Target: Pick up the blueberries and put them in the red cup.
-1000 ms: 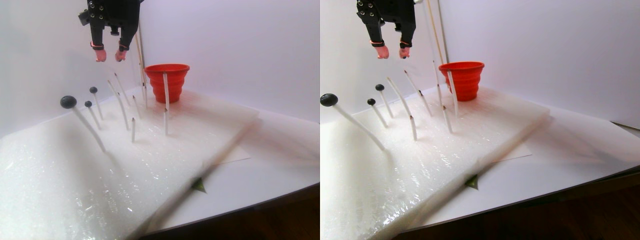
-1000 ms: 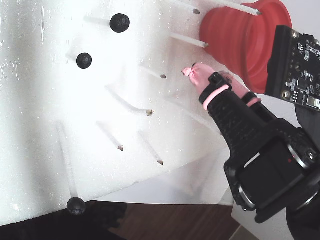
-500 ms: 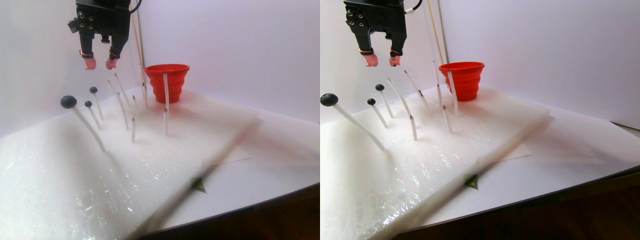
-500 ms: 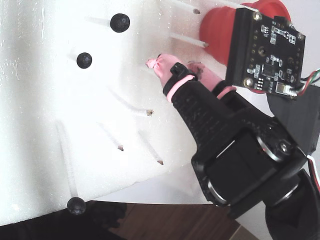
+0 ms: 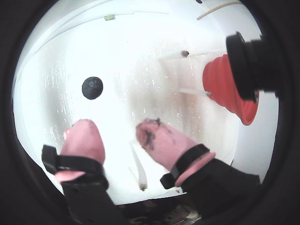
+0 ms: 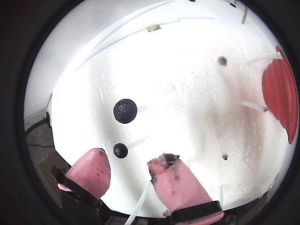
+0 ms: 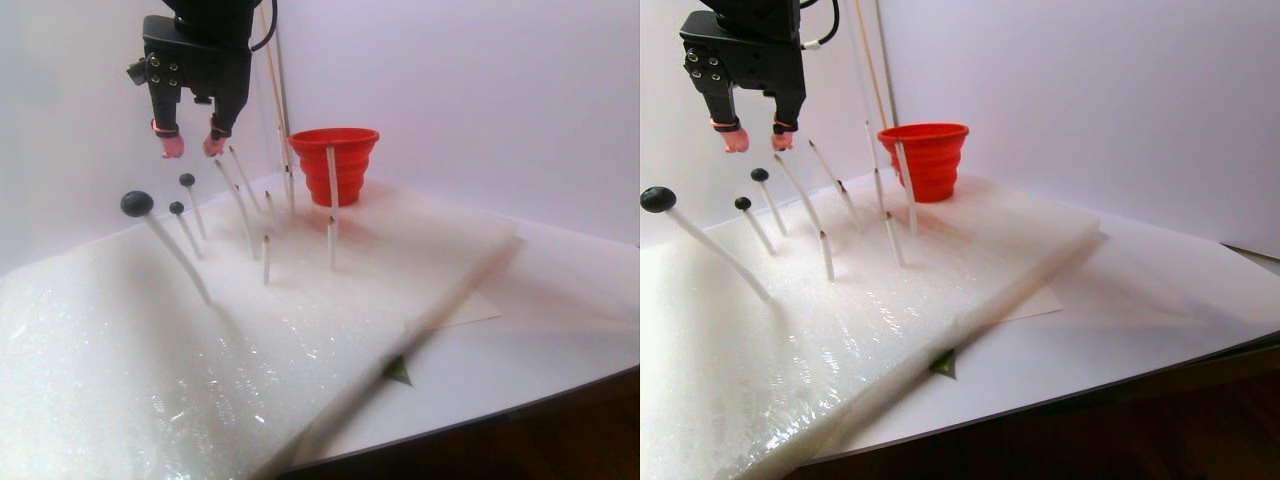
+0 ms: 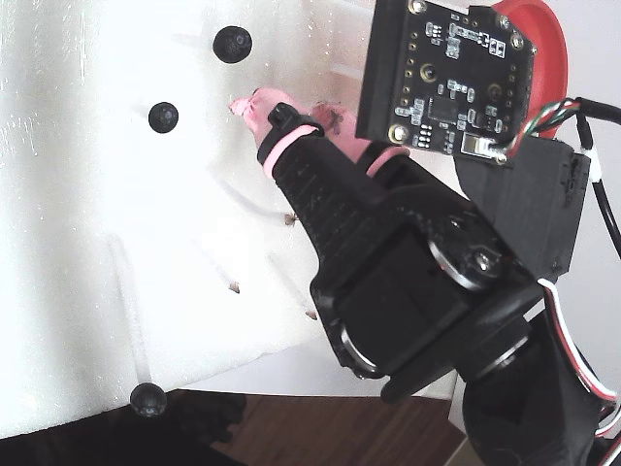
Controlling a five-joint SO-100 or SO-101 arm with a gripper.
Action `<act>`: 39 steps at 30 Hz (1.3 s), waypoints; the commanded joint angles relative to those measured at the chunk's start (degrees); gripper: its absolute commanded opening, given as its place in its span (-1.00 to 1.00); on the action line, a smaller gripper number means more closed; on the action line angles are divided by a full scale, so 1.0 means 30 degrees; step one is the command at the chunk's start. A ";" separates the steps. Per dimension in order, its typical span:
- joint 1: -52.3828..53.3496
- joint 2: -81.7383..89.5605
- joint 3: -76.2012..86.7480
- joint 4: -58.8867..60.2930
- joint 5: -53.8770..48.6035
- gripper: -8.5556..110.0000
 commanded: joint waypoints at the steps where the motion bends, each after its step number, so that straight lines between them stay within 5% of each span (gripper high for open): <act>1: -0.0762 0.0176 -0.1084 -0.0615 0.0088 -0.57; 39: -0.1670 -0.4395 -0.3516 -0.4043 0.1230 -0.57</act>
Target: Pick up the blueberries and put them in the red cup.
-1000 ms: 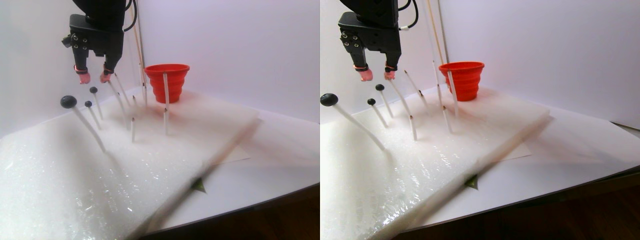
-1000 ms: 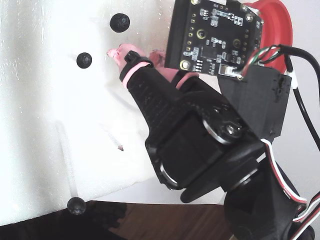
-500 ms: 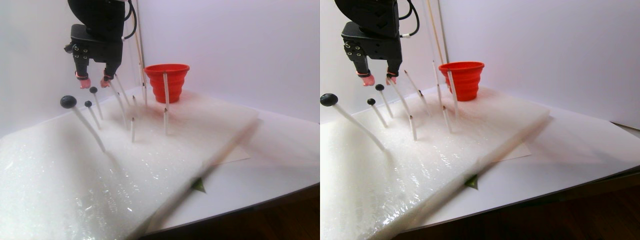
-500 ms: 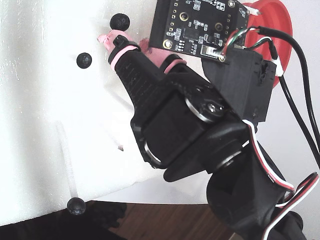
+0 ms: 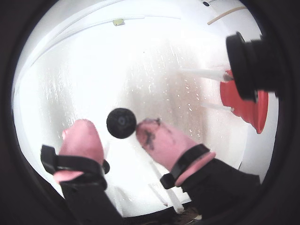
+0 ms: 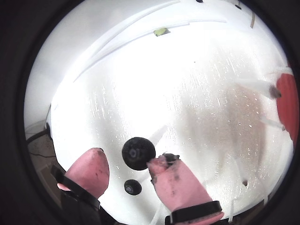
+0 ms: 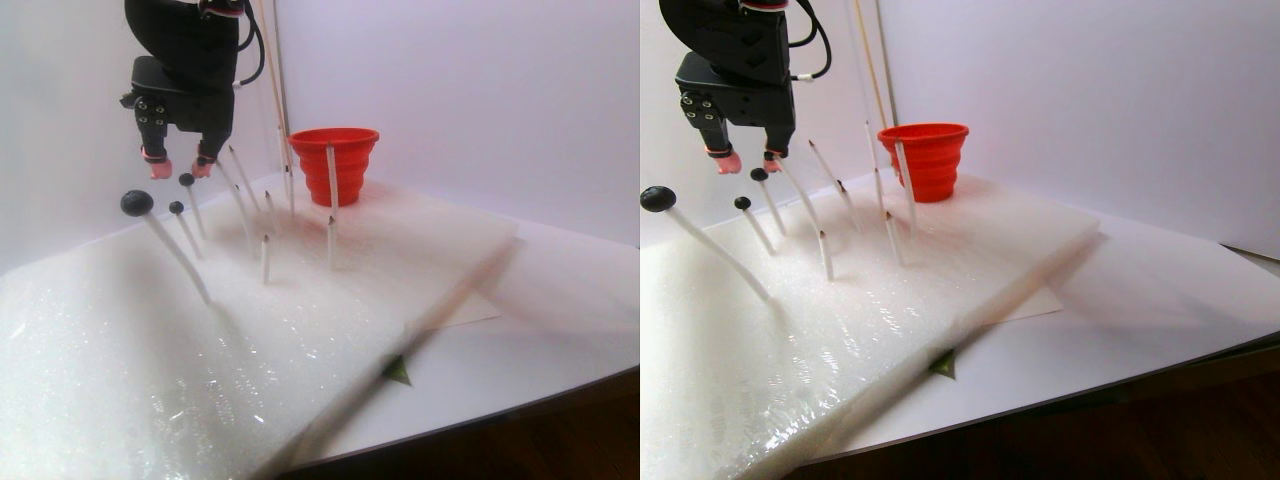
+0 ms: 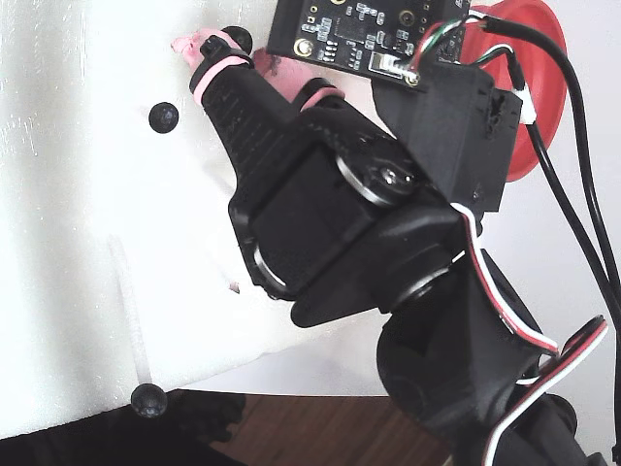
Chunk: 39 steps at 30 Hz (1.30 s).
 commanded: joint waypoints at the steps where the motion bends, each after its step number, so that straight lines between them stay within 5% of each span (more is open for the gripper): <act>1: -0.0762 0.0205 -0.1289 -0.0615 -0.0088 -0.57; 39: 0.0117 -0.1553 -0.1729 -0.2373 -0.1230 -0.62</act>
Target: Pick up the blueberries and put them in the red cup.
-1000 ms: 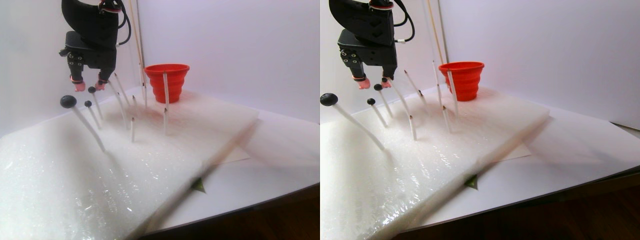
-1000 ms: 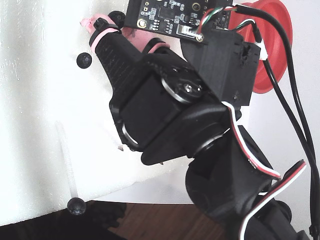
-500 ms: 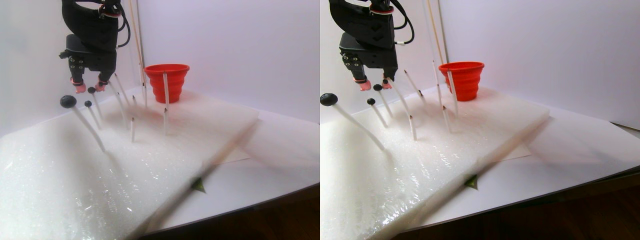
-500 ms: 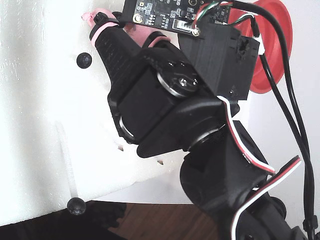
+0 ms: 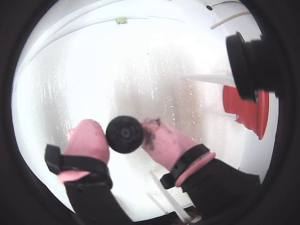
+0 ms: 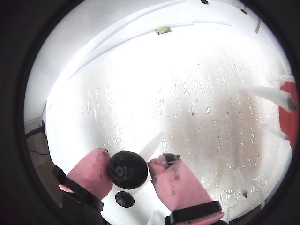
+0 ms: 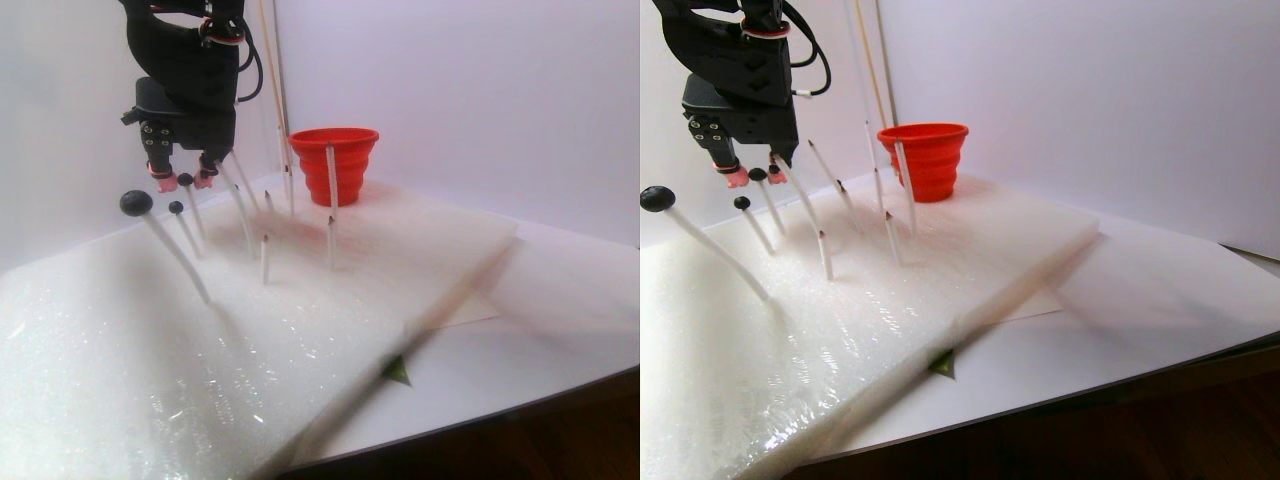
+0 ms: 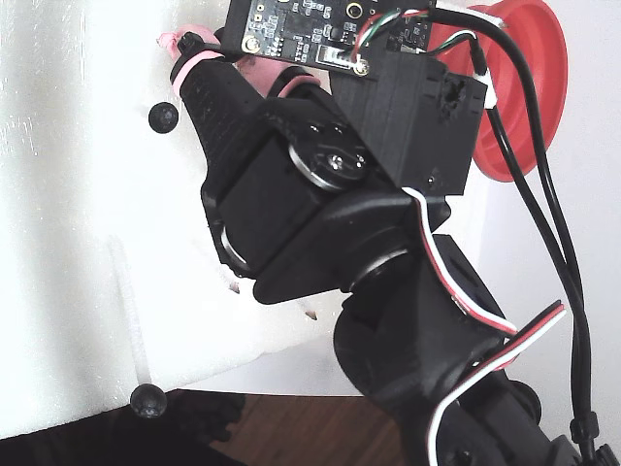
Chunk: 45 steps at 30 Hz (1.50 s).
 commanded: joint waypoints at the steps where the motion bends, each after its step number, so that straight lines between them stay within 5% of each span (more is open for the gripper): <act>1: -0.0059 0.0410 -0.1084 -0.0527 -0.0029 -0.62; 45: 0.0117 0.3809 0.0059 0.0352 0.0557 -0.66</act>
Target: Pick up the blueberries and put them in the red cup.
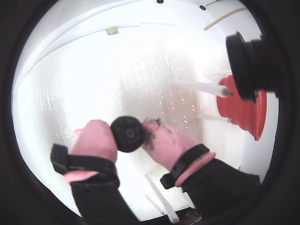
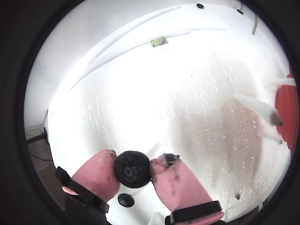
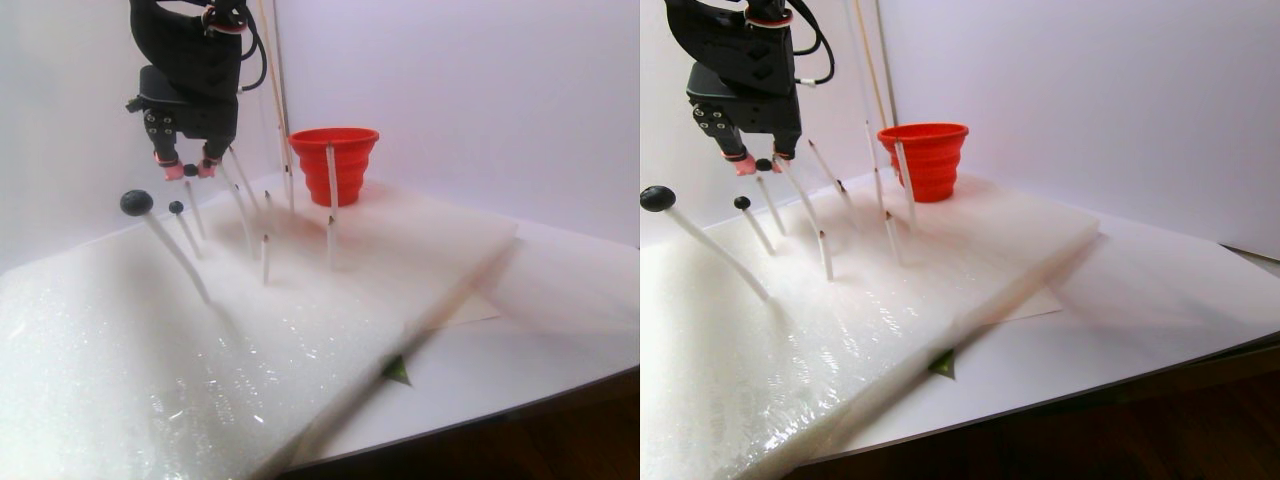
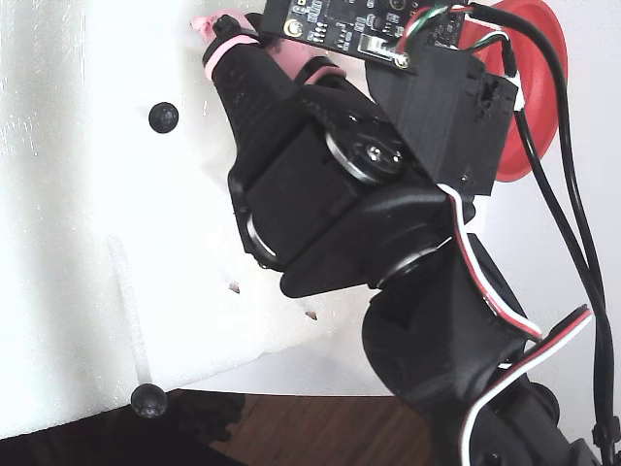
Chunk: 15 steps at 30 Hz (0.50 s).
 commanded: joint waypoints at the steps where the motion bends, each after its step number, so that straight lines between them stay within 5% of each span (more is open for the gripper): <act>1: 0.0029 0.2930 0.0176 0.0264 0.0059 -0.66; 15: 0.0879 0.5420 0.1641 0.1553 -0.0176 -0.66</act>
